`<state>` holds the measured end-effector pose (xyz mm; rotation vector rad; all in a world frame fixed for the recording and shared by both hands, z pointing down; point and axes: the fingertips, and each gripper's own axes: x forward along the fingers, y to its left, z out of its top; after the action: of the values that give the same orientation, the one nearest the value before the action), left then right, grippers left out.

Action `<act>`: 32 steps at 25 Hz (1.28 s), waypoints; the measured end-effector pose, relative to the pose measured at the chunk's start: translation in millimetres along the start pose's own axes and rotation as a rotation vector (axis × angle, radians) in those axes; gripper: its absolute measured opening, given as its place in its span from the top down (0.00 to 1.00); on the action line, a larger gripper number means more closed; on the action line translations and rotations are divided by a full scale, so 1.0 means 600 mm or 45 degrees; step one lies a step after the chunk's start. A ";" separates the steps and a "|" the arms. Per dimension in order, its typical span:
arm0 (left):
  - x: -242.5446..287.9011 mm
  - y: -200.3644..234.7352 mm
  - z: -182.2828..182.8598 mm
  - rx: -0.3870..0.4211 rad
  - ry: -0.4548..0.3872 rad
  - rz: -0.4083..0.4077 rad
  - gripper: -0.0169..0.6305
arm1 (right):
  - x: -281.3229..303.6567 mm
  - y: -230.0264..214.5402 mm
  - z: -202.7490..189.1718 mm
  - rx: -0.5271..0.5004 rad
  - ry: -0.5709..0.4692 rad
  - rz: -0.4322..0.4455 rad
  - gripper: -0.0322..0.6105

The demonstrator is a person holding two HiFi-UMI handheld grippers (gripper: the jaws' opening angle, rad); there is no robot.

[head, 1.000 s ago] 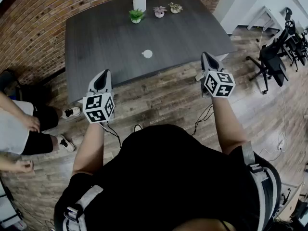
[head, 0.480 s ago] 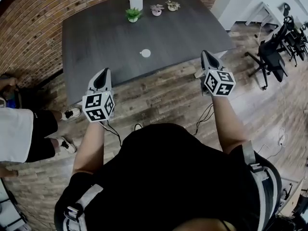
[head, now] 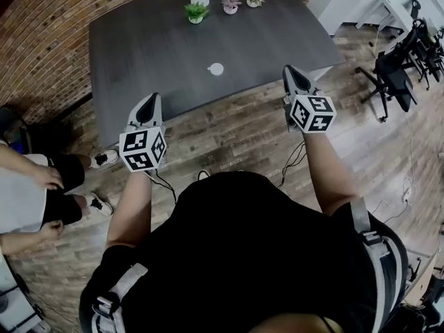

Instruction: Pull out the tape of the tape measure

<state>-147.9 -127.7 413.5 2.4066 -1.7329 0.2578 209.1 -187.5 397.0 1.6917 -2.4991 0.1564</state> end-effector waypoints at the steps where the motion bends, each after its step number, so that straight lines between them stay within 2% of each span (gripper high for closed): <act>1: -0.002 0.008 -0.002 -0.003 0.003 0.000 0.96 | 0.008 0.015 -0.004 -0.009 0.007 0.018 0.95; 3: -0.007 0.026 -0.008 -0.012 0.010 0.002 0.96 | 0.024 0.050 -0.014 -0.021 0.028 0.060 0.91; 5: -0.013 0.046 -0.014 -0.021 0.020 0.002 0.96 | 0.041 0.083 -0.028 -0.019 0.055 0.098 0.71; 10: -0.018 0.097 -0.033 -0.051 0.057 -0.007 0.96 | 0.085 0.160 -0.070 -0.037 0.148 0.172 0.63; 15: -0.015 0.111 -0.062 -0.080 0.104 -0.029 0.96 | 0.123 0.219 -0.149 -0.051 0.372 0.318 0.52; 22: 0.005 0.109 -0.085 -0.064 0.173 -0.037 0.96 | 0.214 0.221 -0.225 -0.092 0.599 0.430 0.49; 27: 0.024 0.124 -0.092 -0.074 0.231 -0.003 0.96 | 0.287 0.204 -0.274 -0.201 0.734 0.503 0.49; 32: 0.047 0.119 -0.085 -0.080 0.254 0.039 0.96 | 0.333 0.209 -0.309 -0.283 0.807 0.619 0.49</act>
<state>-209.2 -164.2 472.2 2.2270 -1.6647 0.4254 26.4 -295.9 608.8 0.7591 -2.2585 0.3724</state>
